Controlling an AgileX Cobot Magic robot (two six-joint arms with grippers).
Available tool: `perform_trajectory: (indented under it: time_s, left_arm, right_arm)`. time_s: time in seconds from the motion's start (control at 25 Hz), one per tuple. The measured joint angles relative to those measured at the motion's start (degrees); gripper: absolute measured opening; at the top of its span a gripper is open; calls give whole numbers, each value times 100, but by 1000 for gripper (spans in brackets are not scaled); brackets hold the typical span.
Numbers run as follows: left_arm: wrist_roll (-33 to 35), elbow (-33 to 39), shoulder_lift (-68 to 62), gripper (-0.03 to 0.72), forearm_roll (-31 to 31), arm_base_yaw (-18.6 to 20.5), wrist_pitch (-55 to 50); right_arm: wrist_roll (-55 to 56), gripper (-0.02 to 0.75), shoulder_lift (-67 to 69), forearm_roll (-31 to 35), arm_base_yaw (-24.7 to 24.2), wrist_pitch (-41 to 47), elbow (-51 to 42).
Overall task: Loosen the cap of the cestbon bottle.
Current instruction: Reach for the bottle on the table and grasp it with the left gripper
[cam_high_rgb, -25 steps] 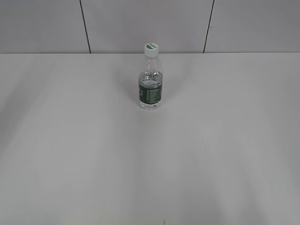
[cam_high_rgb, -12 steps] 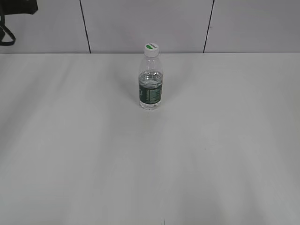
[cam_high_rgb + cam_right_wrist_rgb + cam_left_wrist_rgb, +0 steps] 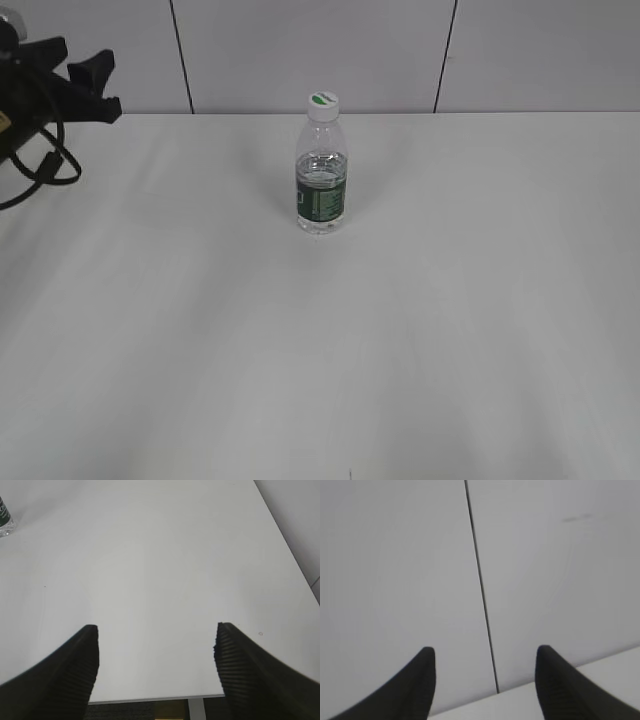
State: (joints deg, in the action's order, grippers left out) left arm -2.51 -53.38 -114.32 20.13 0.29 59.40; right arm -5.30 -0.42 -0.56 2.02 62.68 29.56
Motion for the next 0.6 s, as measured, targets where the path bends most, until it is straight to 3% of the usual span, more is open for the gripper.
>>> perform_trajectory:
  time_s: [0.24, 0.6]
  left_arm:
    - [-284, -1, -686, 396, 999, 271, 815]
    - [-865, -6, -1083, 396, 3256, 609, 950]
  right_arm:
    - [0, 552, 0, 0, 0, 0, 0]
    - [0, 552, 0, 0, 0, 0, 0]
